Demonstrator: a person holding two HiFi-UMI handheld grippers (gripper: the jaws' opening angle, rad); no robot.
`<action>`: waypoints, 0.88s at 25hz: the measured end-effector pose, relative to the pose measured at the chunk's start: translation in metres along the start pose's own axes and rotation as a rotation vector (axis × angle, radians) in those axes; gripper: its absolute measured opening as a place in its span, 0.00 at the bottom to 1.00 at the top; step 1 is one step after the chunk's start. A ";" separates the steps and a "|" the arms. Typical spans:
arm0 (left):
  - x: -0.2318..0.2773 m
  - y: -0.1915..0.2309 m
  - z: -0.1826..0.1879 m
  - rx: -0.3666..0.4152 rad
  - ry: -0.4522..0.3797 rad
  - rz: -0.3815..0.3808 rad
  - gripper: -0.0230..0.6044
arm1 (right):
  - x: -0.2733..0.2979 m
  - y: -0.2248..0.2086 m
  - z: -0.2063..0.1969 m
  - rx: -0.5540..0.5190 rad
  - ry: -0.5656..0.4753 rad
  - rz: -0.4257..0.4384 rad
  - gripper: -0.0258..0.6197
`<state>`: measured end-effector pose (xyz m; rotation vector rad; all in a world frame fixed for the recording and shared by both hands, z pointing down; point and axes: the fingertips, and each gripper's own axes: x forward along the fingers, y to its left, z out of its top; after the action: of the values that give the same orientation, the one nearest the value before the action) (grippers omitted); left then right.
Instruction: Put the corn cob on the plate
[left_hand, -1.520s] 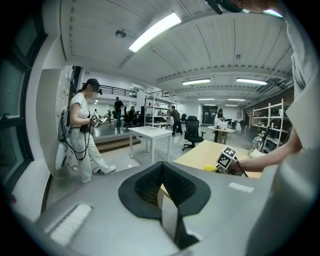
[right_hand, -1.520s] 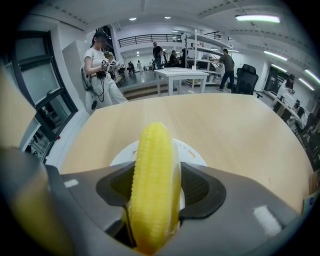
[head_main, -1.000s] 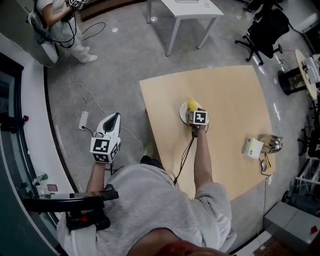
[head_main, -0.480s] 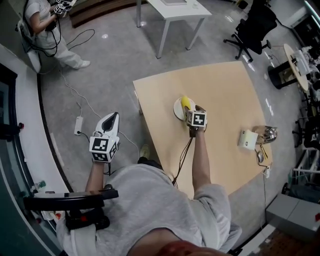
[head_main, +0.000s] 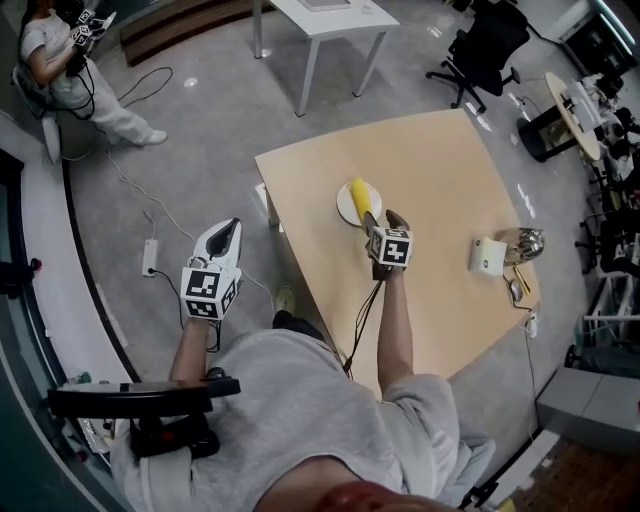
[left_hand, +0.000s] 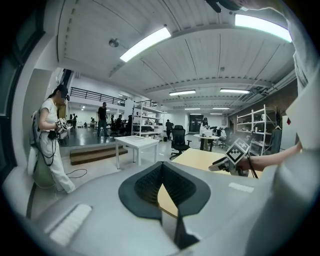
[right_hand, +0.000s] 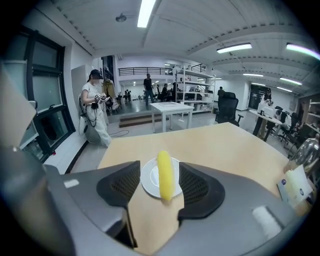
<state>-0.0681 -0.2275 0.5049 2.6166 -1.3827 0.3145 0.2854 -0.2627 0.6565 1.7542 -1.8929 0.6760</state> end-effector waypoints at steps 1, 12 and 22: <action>-0.002 -0.003 0.001 0.010 -0.003 -0.009 0.07 | -0.010 0.003 0.001 0.002 -0.016 0.000 0.43; -0.027 -0.038 0.005 0.058 -0.043 -0.114 0.07 | -0.100 0.032 -0.021 0.028 -0.136 -0.044 0.41; -0.068 -0.062 -0.002 0.088 -0.064 -0.185 0.07 | -0.170 0.057 -0.052 0.103 -0.229 -0.092 0.37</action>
<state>-0.0545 -0.1387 0.4862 2.8241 -1.1583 0.2739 0.2410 -0.0952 0.5854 2.0470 -1.9392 0.5677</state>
